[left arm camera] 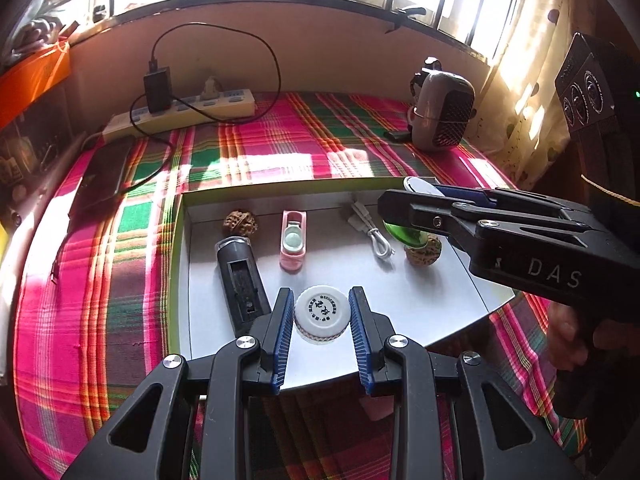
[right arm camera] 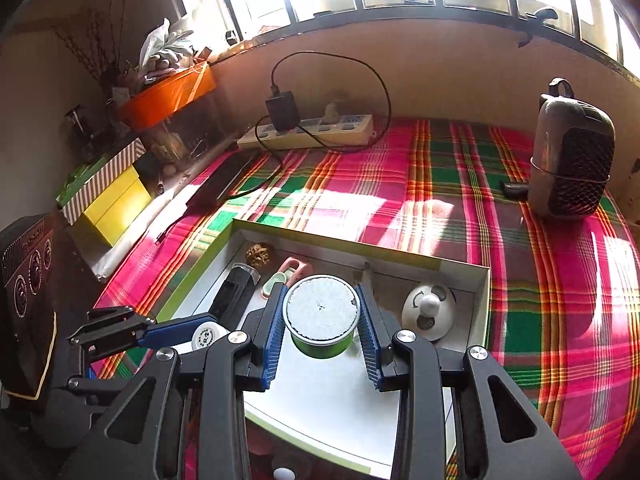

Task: Organize objects
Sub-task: 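Lift the white container with the left tool while the right tool carries the green-rimmed container over the box, then lower the green-rimmed container into the box and open the right tool while the left tool holds the white container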

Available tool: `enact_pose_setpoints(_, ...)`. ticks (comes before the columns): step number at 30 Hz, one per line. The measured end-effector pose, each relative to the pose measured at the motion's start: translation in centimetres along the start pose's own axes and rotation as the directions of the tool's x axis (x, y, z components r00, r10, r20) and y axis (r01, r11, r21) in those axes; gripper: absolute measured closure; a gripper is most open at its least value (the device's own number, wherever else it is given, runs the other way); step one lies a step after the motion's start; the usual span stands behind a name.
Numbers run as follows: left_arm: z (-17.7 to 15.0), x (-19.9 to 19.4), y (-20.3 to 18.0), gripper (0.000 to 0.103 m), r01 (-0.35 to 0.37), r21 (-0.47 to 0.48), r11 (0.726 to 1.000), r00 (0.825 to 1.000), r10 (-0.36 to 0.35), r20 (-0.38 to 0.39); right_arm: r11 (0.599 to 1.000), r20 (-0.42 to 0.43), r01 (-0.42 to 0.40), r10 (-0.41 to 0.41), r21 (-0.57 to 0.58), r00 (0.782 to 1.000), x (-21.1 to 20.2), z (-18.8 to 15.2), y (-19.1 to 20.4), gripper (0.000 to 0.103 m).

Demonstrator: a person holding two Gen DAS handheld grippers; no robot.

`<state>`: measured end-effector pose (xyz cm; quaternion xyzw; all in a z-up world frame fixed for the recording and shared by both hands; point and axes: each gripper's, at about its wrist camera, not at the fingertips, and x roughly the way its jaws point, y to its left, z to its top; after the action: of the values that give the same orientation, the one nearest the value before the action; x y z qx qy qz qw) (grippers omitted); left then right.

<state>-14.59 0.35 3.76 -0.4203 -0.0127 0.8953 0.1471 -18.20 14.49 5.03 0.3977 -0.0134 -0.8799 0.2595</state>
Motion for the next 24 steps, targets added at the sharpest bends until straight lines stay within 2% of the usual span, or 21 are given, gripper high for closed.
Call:
enact_pose_setpoints(14,1.0,3.1,0.3,0.077,0.0,0.003,1.0,0.999,0.0,-0.044,1.0,-0.074,-0.011,0.01,-0.007,0.997,5.0,1.5,-0.2,0.068)
enact_pose_setpoints(24,1.1,3.7,0.8,0.077,-0.01,-0.003,1.0,0.999,0.01,-0.052,1.0,-0.107,-0.001,-0.001,-0.016,0.994,6.6,1.6,-0.1,0.068)
